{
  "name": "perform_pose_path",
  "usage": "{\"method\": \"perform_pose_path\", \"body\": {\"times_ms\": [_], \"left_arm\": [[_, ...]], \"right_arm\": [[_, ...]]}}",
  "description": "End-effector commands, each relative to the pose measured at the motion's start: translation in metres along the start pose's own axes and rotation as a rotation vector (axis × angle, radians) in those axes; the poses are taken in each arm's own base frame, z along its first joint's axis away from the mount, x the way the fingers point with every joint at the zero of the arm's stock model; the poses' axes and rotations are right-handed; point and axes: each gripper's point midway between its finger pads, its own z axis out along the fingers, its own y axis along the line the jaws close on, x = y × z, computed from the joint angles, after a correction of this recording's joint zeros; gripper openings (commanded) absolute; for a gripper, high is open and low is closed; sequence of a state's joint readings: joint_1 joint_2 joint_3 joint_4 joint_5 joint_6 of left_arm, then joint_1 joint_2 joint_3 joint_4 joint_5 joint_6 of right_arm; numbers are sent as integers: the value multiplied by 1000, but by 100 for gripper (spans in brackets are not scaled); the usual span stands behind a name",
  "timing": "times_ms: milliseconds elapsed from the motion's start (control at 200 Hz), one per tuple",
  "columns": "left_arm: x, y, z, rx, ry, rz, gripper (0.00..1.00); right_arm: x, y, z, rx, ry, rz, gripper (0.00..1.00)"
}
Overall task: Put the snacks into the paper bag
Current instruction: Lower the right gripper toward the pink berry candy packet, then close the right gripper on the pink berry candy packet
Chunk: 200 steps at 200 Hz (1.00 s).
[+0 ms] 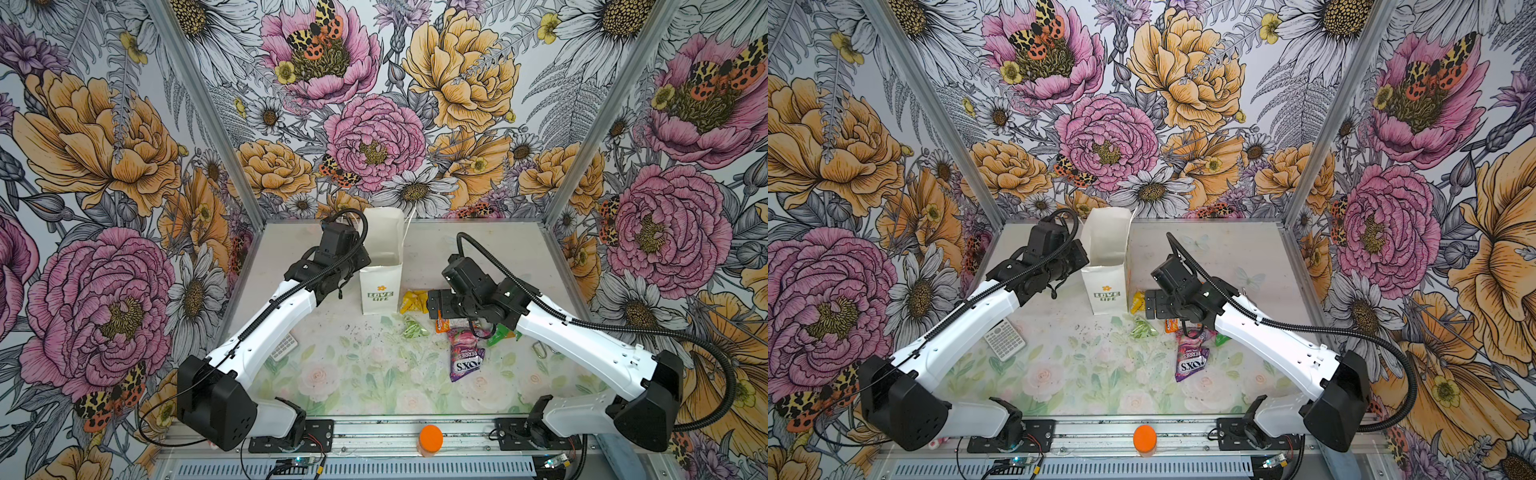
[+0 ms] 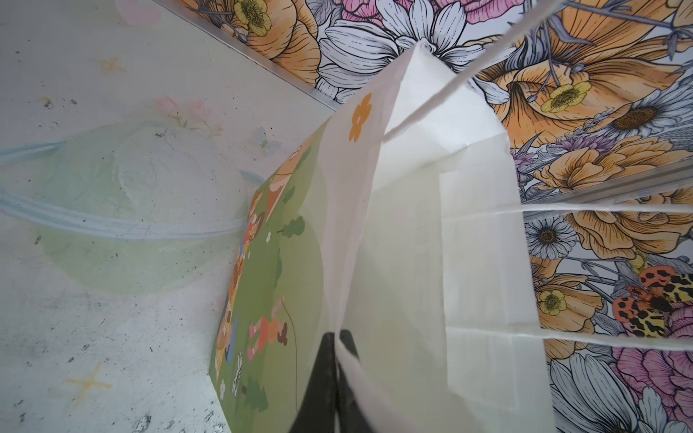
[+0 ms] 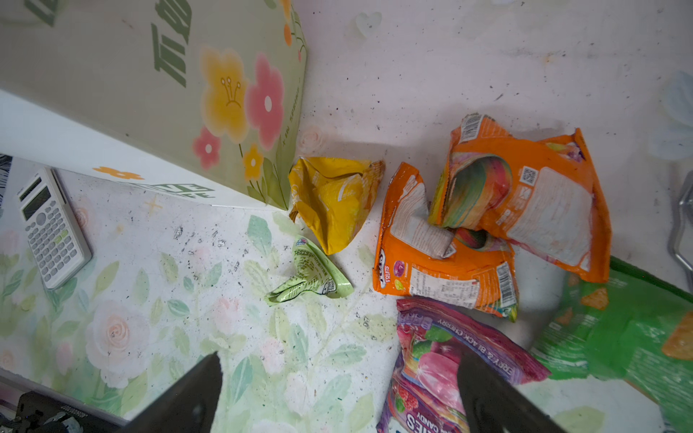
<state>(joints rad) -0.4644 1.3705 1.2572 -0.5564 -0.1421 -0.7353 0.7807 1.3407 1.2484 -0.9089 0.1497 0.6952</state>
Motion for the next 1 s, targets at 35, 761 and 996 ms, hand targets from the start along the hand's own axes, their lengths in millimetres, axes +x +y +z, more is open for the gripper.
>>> {"method": "perform_pose_path", "body": {"times_ms": [35,761,996], "left_arm": [[3,2,0,-16,4,-8,0],[3,9,-4,-29,-9,-11,0],[4,11,-1,-33,-2,-12,0]], "right_arm": [[0,-1,-5,7,-7,-9,100],[94,-72,12,180,135,231,100],[107,-82,26,248,181,229,100]]}}
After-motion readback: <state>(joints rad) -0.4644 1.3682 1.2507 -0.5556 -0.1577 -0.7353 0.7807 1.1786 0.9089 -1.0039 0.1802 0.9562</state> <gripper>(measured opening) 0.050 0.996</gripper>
